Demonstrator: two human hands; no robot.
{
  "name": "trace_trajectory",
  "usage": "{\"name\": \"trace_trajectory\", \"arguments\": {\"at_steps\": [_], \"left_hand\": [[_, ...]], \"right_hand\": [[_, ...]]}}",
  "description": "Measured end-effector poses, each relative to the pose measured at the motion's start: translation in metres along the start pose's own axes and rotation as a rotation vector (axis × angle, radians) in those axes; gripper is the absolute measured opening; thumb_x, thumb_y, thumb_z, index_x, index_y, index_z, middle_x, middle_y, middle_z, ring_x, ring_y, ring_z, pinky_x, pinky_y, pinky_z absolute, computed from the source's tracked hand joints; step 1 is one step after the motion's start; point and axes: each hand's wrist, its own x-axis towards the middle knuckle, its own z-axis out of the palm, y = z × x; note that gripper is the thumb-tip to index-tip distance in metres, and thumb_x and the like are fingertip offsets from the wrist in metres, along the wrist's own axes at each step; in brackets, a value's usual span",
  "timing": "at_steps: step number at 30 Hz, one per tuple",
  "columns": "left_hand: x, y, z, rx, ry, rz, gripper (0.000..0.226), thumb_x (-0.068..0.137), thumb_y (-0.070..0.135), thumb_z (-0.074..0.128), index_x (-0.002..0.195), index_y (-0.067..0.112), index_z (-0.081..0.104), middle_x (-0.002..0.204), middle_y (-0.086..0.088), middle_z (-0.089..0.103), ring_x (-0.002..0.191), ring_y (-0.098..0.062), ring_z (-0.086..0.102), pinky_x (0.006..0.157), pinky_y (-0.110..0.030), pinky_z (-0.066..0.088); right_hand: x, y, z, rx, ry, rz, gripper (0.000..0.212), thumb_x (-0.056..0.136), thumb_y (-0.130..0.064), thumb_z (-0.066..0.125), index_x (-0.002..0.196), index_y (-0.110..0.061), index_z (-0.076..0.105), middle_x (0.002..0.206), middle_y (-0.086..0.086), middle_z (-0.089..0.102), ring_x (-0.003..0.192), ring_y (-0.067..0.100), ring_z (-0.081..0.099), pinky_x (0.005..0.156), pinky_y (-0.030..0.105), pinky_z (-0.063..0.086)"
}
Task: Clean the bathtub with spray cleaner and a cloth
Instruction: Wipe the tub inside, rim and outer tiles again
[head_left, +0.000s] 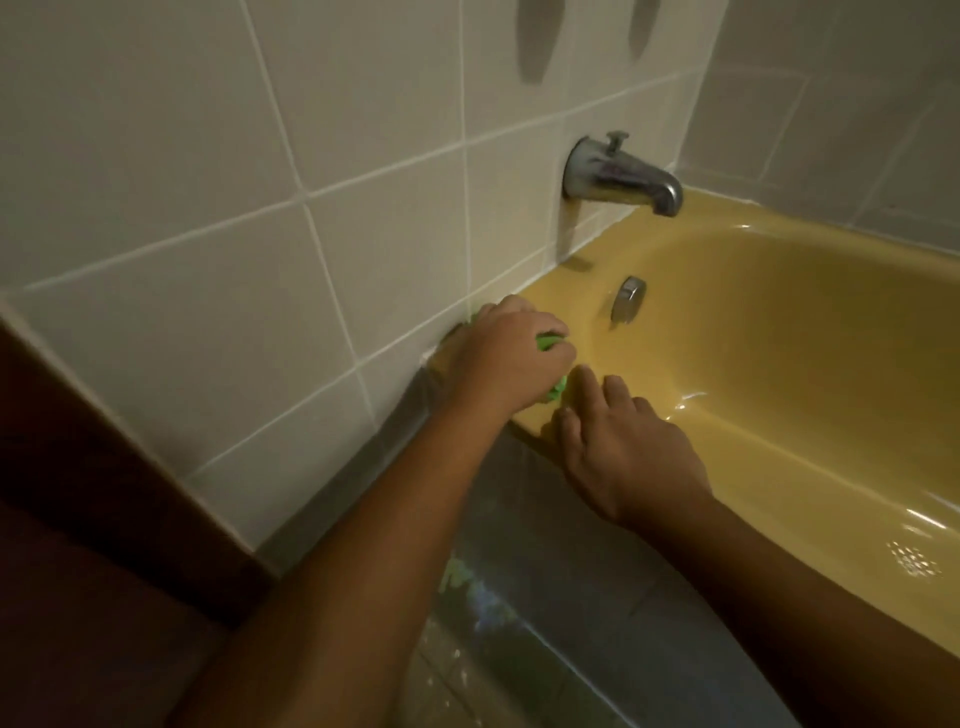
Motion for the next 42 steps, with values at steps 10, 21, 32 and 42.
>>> {"name": "trace_trajectory", "arguments": {"at_steps": [10,21,32,42], "left_hand": [[-0.050,-0.020,0.016,0.208,0.445,-0.224,0.038,0.092,0.039,0.041,0.104,0.020,0.072,0.112,-0.010,0.067,0.112,-0.034,0.052,0.098,-0.046,0.037],[-0.079,-0.046,0.108,-0.806,0.834,-0.168,0.059,0.102,0.048,0.033,0.152,0.019,0.044,0.158,-0.003,0.044,0.140,-0.023,0.048,0.116,-0.039,0.040],[-0.080,-0.035,0.124,-1.202,0.883,-0.306,0.064,0.105,0.039,0.038,0.163,0.019,0.021,0.167,-0.007,0.028,0.146,-0.017,0.039,0.122,-0.037,0.033],[-0.095,-0.057,0.160,-1.252,0.812,-0.272,0.067,0.098,0.060,0.039,0.160,0.043,0.020,0.167,0.003,0.030,0.146,-0.017,0.041,0.121,-0.050,0.036]], "right_hand": [[0.001,-0.005,0.011,-0.071,0.079,-0.026,0.059,0.104,-0.061,0.019,0.142,-0.019,0.035,0.126,0.023,0.052,0.113,0.043,0.057,0.091,0.053,0.050],[0.003,-0.006,0.012,-0.092,0.084,-0.098,0.053,0.104,-0.062,0.017,0.138,-0.026,0.035,0.127,0.027,0.051,0.112,0.047,0.056,0.085,0.051,0.045],[0.006,-0.010,0.009,-0.190,0.016,-0.147,0.060,0.102,-0.070,0.009,0.160,-0.053,0.005,0.166,0.024,0.020,0.137,0.054,0.042,0.108,0.056,0.040],[0.007,-0.011,0.008,-0.201,-0.016,-0.154,0.060,0.099,-0.074,0.008,0.156,-0.060,-0.001,0.168,0.022,0.016,0.139,0.057,0.040,0.110,0.060,0.041]]}}
